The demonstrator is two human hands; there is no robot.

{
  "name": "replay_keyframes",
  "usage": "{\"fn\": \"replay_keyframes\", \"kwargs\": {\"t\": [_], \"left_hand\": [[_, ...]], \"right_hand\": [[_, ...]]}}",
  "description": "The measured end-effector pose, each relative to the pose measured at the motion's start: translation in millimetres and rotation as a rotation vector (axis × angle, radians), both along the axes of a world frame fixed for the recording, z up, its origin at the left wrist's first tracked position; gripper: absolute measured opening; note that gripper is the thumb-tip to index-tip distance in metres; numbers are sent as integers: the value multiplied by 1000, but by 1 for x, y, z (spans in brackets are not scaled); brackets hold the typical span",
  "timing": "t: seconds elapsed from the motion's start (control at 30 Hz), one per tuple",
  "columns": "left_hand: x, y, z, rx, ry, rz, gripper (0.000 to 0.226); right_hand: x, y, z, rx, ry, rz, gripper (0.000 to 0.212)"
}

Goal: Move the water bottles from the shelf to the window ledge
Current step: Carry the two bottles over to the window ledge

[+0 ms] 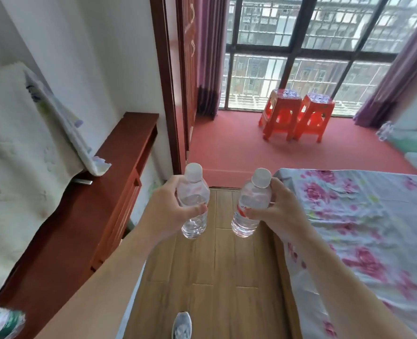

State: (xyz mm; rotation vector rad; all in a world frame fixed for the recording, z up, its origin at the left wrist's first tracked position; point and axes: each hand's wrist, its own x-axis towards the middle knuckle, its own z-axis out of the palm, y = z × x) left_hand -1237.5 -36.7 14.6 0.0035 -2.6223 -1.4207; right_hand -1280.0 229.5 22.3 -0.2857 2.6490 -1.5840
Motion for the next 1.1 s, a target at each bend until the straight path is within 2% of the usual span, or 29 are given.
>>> {"fn": "replay_keyframes", "kwargs": {"t": [0.27, 0.47, 0.6, 0.9, 1.1], "left_hand": [[-142, -8, -1, 9, 21, -143, 58], [-235, -2, 4, 34, 27, -240, 65], [-285, 17, 2, 2, 8, -292, 68], [-414, 70, -1, -13, -48, -319, 63], [-506, 83, 11, -29, 4, -256, 65]], "right_hand": [[-85, -19, 4, 33, 24, -174, 58], [-134, -14, 8, -15, 19, -314, 66], [-171, 2, 4, -57, -3, -391, 61], [-308, 50, -15, -69, -32, -406, 57], [-412, 75, -3, -47, -10, -372, 61]]}}
